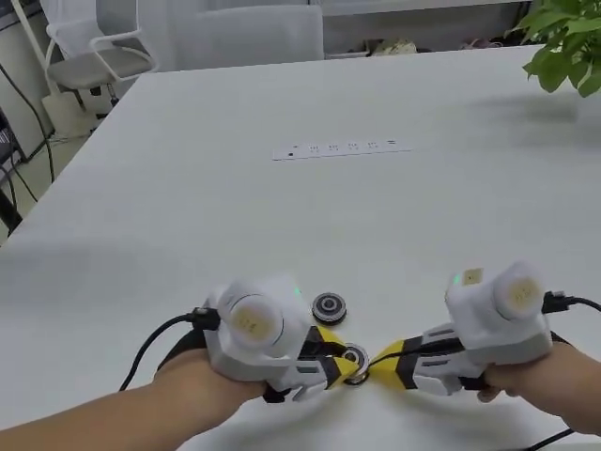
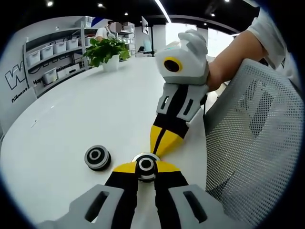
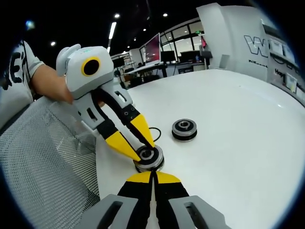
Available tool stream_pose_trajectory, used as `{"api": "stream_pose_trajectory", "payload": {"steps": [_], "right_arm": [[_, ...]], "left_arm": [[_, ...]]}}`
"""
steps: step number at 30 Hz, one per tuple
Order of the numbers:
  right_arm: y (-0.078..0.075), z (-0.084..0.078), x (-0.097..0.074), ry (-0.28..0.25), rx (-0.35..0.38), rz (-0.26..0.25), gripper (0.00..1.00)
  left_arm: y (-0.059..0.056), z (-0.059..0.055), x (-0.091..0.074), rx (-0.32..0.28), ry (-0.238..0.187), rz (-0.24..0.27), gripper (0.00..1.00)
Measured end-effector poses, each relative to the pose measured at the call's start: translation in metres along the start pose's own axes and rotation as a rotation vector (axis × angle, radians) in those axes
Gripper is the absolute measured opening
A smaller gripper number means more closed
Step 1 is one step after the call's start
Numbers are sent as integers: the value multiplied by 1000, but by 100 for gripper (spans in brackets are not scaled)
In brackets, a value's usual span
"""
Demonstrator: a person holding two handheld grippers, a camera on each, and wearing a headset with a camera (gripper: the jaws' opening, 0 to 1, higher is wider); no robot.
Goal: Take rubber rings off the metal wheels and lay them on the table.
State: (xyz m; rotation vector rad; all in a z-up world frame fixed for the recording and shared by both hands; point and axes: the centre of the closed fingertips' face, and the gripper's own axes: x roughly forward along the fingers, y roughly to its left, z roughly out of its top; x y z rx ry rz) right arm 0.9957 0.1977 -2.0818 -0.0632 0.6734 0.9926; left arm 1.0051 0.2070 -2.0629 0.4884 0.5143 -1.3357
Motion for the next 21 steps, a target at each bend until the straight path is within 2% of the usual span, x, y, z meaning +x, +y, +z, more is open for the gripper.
{"api": "stream_pose_trajectory", "payload": {"steps": [7,12,21], "right_arm": [[-4,3,-4,-45,86,-4,0],[-7,11,-6,-108,180,4,0],[-6,14,-7,-126,210,13,0]], "left_arm": [[0,0,0,3,1,-1,7],[0,0,1,4,0,0,7],[-1,1,1,6,0,2,7]]}}
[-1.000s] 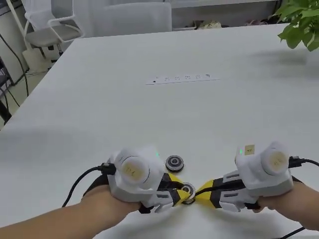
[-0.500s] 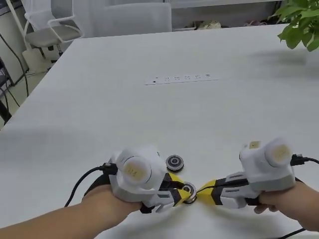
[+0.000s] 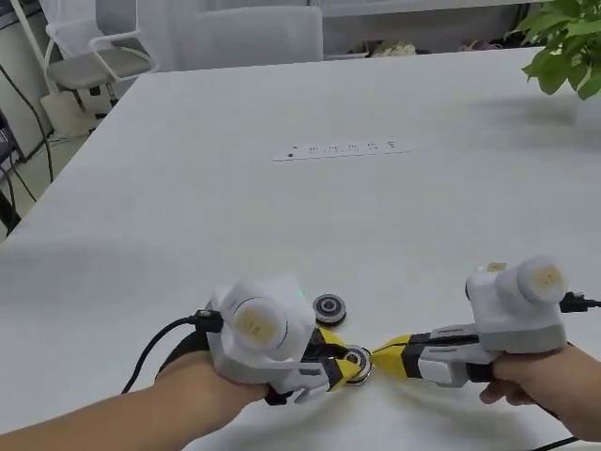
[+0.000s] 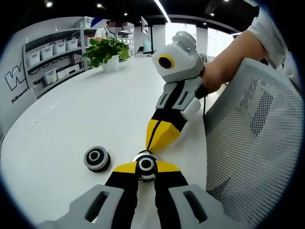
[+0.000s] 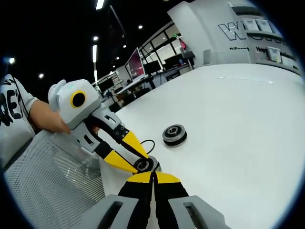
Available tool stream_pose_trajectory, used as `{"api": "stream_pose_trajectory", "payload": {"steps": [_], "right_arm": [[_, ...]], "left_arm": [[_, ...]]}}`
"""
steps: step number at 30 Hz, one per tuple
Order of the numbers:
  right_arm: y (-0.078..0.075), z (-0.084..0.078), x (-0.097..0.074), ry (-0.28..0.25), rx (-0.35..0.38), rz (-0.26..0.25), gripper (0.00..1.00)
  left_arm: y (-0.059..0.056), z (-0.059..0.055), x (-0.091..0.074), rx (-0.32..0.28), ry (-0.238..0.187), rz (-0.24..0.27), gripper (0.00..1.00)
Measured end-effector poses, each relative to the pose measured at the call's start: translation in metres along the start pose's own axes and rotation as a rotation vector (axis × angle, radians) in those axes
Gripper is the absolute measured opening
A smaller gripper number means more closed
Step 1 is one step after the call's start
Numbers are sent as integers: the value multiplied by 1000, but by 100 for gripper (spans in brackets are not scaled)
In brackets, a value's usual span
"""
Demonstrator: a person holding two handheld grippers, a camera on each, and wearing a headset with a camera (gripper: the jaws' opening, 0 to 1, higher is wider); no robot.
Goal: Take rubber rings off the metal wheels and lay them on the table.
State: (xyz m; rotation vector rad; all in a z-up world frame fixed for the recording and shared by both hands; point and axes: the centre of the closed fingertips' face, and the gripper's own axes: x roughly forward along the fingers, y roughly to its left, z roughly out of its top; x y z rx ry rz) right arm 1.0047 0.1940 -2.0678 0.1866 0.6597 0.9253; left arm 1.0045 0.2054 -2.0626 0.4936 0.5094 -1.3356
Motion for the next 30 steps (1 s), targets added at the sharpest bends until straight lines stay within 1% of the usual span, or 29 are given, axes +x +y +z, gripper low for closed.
{"api": "stream_pose_trajectory", "payload": {"steps": [9,17,18,20,26,30], "right_arm": [[3,2,-1,-11,11,13,0],[8,4,1,-15,2,26,0],[9,4,1,-15,-2,27,0],[10,5,2,-10,-42,24,0],[13,6,4,-9,-52,38,0],[15,7,6,-9,-79,43,0]], "left_arm": [[0,0,0,2,2,5,7],[0,0,0,4,5,9,7],[0,0,0,4,5,9,7],[0,0,0,4,5,9,7],[0,0,0,5,5,9,7],[0,0,1,6,3,7,7]]}}
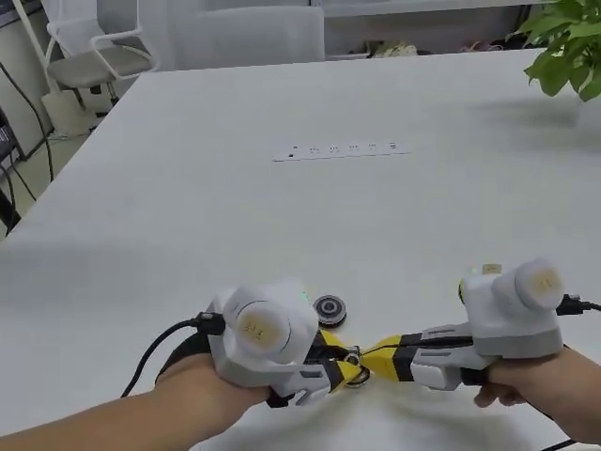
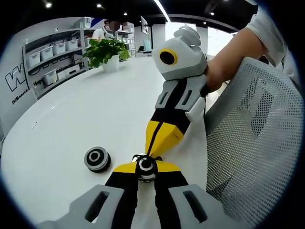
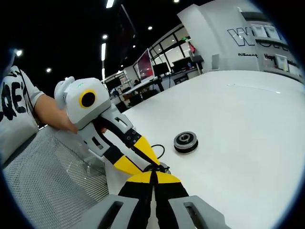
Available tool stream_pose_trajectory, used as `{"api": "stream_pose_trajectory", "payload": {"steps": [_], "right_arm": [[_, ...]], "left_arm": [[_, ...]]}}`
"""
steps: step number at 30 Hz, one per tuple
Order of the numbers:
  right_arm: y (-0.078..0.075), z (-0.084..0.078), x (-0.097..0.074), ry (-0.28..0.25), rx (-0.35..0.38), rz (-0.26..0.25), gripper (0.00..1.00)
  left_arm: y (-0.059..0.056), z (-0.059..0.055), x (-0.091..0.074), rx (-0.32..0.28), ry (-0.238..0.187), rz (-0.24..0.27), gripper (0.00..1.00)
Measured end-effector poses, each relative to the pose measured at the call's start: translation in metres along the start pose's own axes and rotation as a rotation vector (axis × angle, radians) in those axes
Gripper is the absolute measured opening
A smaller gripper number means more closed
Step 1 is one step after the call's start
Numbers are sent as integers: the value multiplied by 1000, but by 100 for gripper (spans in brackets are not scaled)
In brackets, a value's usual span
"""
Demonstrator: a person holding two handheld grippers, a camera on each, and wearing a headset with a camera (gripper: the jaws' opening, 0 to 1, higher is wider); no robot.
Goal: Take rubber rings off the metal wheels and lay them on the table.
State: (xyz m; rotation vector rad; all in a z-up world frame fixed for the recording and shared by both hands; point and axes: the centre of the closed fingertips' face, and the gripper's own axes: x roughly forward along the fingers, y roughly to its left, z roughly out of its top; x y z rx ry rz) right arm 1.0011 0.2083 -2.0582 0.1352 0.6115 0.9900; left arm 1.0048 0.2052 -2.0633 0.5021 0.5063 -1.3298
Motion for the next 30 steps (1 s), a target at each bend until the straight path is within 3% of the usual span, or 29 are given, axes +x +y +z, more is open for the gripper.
{"api": "stream_pose_trajectory", "payload": {"steps": [5,7,9,16,24,30], "right_arm": [[2,2,0,-15,4,11,0],[8,7,1,-38,6,39,0],[7,8,1,-28,-13,29,0],[-2,8,-4,-54,28,3,0],[-5,4,-4,-39,26,-11,0],[-6,3,-6,-36,29,-17,0]], "left_arm": [[0,0,1,1,-2,0,7],[0,1,1,0,-4,1,7],[0,1,1,0,-5,1,7],[0,1,2,3,-10,-1,7],[0,2,2,-25,-17,7,7],[1,2,1,-10,-7,-1,9]]}}
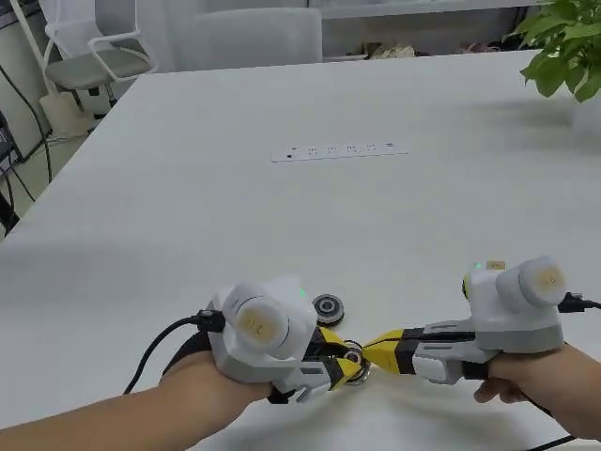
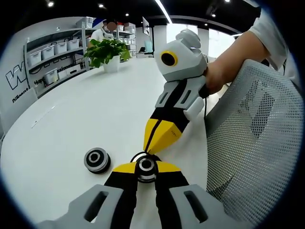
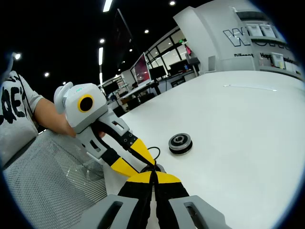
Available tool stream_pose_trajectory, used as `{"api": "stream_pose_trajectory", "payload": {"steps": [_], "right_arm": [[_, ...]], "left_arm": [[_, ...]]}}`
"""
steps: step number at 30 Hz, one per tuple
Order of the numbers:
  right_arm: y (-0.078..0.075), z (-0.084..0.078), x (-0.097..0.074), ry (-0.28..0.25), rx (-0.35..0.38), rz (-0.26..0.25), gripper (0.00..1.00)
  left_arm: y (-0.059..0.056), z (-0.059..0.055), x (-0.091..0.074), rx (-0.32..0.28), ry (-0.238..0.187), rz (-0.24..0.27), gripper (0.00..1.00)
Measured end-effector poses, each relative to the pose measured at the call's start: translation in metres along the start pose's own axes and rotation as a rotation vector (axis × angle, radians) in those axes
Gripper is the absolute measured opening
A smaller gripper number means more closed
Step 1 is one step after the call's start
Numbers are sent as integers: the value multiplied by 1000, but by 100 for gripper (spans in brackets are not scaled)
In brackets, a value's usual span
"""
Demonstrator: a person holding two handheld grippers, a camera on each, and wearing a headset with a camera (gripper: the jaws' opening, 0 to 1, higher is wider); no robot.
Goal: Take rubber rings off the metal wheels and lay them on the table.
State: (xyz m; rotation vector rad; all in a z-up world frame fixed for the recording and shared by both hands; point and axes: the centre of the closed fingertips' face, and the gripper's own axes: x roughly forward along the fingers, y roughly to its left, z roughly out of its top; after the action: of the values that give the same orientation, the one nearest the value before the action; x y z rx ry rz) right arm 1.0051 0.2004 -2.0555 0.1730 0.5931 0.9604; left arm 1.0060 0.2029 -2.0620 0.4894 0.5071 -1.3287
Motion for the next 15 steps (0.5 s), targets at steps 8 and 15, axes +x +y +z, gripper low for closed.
{"api": "stream_pose_trajectory", "payload": {"steps": [8,15], "right_arm": [[-1,2,0,-1,0,-1,0],[1,5,-3,-10,3,5,0]], "left_arm": [[-5,3,-6,10,0,-39,18],[-5,8,-17,8,-9,-49,26]]}}
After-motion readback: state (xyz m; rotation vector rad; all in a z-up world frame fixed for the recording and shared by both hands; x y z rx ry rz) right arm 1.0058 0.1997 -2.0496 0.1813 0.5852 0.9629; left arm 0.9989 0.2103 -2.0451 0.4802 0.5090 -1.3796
